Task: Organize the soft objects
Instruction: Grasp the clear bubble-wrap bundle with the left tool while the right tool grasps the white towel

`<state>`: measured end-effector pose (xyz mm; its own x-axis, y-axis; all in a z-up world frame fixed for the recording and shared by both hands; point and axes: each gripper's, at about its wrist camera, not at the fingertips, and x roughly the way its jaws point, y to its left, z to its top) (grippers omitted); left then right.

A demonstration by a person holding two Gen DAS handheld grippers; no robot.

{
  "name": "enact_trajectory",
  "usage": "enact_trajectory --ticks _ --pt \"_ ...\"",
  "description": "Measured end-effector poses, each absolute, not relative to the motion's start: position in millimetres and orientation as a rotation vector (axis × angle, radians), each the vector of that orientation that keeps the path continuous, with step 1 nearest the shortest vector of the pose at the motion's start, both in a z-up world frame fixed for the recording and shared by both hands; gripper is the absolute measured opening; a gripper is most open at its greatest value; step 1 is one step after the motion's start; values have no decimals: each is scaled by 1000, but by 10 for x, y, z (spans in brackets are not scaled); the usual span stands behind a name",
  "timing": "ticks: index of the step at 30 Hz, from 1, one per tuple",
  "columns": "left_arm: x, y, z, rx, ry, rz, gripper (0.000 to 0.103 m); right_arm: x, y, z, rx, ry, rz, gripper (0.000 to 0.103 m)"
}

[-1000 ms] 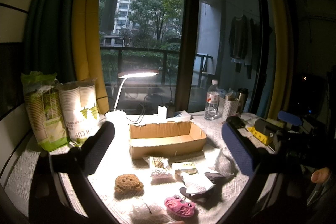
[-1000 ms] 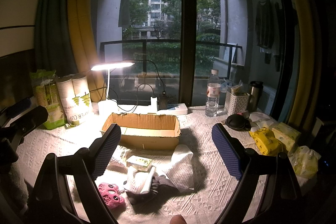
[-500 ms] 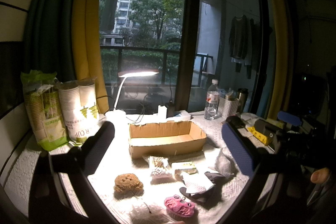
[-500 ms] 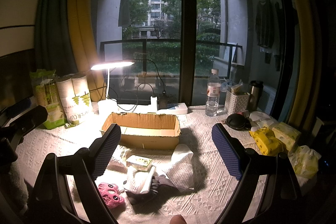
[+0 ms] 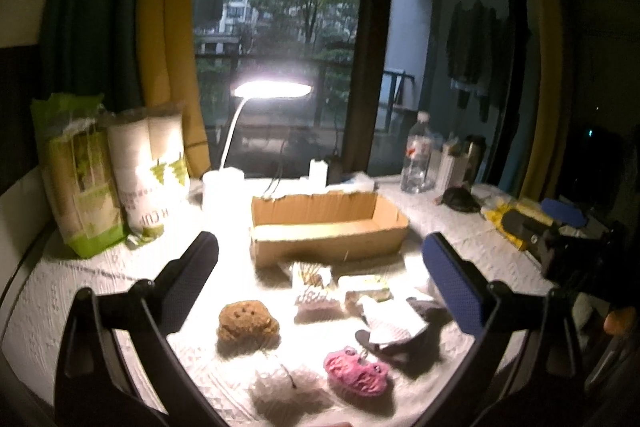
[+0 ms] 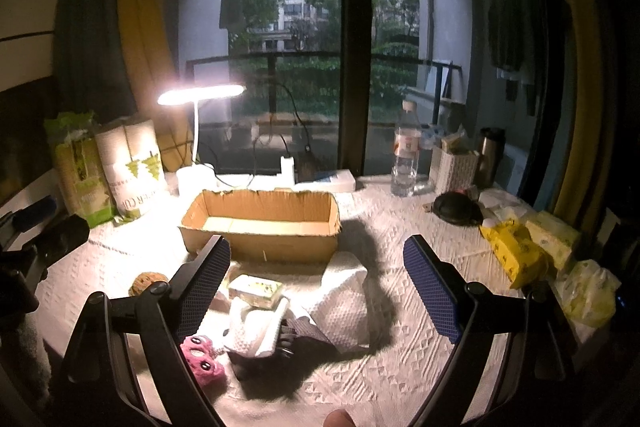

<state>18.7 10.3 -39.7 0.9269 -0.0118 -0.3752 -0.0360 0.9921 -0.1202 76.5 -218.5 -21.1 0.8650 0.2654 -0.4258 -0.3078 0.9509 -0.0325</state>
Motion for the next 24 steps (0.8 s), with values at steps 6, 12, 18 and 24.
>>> enact_trajectory --ticks 6,12,18,24 --pt "348 198 -685 -144 473 28 103 894 -2178 -396 -109 480 291 91" --pt "483 259 -1038 -164 573 41 103 1028 -2151 -680 -138 557 294 91" --pt "570 325 -1364 -166 663 64 103 1184 -2184 -926 -143 627 280 91" --pt "619 374 -1680 -180 765 84 103 1341 -2188 -1094 -146 675 279 91"
